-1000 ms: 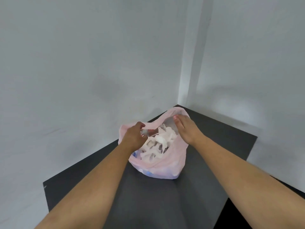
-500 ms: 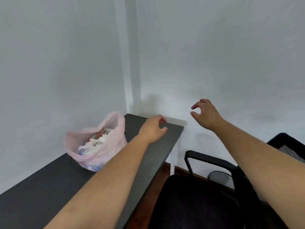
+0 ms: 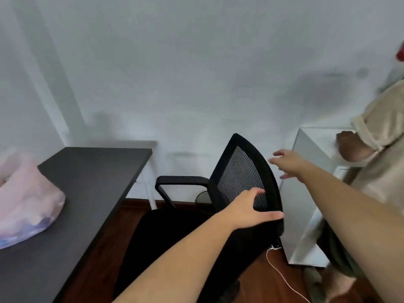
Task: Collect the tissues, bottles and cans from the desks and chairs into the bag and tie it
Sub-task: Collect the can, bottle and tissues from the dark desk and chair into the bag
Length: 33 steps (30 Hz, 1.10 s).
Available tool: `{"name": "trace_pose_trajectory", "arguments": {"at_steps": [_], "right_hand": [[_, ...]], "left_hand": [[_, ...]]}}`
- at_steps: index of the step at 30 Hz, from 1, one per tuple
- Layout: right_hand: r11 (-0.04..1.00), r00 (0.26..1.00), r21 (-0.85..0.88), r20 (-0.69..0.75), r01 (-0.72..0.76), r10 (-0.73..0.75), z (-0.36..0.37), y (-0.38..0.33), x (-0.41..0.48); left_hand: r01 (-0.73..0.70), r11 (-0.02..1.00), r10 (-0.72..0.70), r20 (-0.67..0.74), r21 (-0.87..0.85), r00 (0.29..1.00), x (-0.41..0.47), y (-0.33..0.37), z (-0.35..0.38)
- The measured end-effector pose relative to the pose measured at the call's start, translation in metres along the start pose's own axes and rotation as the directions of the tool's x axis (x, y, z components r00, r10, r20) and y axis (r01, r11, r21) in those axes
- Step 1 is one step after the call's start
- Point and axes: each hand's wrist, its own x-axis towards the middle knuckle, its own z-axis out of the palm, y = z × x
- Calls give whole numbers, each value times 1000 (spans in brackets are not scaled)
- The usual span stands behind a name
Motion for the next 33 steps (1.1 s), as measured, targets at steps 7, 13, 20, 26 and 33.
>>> {"name": "trace_pose_trajectory", "arguments": {"at_steps": [7, 13, 20, 26, 33], "right_hand": [[985, 952, 146, 301, -96, 48, 6, 24, 4], [981, 902, 150, 429, -123, 48, 20, 5, 1], [994, 869, 98, 494, -45, -10, 68, -34, -11], [998, 851, 54, 523, 20, -45, 130, -77, -26], [992, 825, 121, 557, 30, -93, 208, -125, -61]], "left_hand": [[98, 993, -106, -137, -64, 985, 18, 11, 21], [183, 982, -187, -93, -49, 978, 5, -1, 2], [303, 953, -291, -222, 21, 931, -28, -19, -31], [509, 821, -383, -411, 259, 827, -55, -41, -59], [591, 766, -402, -528, 253, 748, -110, -100, -114]]}}
